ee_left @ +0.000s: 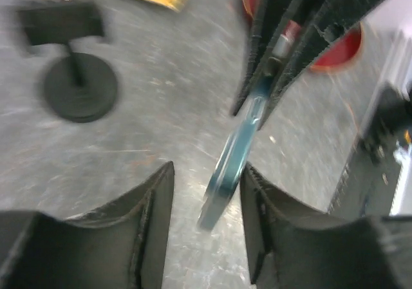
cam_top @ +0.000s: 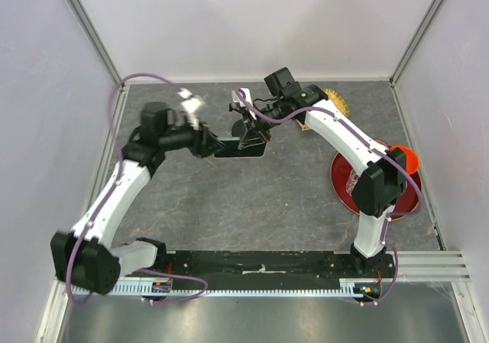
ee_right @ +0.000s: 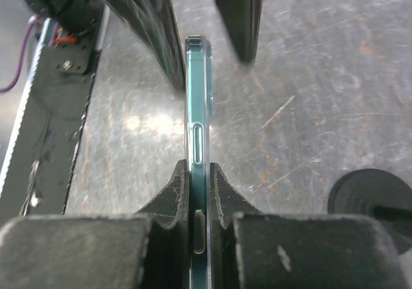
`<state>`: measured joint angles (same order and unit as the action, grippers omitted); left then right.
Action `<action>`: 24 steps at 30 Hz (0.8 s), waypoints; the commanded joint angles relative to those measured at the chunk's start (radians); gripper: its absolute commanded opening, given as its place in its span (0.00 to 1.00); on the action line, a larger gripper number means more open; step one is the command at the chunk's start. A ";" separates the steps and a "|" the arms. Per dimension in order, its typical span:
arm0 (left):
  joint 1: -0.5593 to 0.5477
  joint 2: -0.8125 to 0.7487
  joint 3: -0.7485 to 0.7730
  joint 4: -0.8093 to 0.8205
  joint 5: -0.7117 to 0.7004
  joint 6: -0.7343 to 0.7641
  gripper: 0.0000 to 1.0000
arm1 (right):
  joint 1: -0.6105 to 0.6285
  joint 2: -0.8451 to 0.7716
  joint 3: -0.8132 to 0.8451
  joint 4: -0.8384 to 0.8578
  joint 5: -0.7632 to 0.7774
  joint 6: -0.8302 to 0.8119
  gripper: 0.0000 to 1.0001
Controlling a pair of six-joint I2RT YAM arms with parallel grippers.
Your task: Place the phone on the phone stand
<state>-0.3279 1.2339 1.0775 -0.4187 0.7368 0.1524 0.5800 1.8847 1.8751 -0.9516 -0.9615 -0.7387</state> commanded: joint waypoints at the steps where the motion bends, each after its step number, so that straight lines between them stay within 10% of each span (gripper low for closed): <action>1: 0.257 -0.221 -0.152 0.596 0.073 -0.410 0.60 | -0.003 -0.094 -0.083 0.394 0.074 0.286 0.00; 6: 0.320 -0.240 -0.223 0.739 0.085 -0.522 0.69 | -0.045 -0.219 -0.315 1.010 0.239 0.805 0.00; 16: 0.319 -0.080 -0.309 1.158 0.249 -0.861 0.72 | -0.091 -0.268 -0.565 1.727 0.492 1.578 0.00; 24: 0.294 0.044 -0.361 1.485 0.279 -1.103 0.78 | -0.062 -0.294 -0.728 2.000 0.618 1.763 0.00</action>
<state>-0.0158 1.2572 0.7155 0.8288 0.9699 -0.7959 0.5026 1.6547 1.1778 0.7284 -0.4328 0.8288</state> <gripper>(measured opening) 0.777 0.128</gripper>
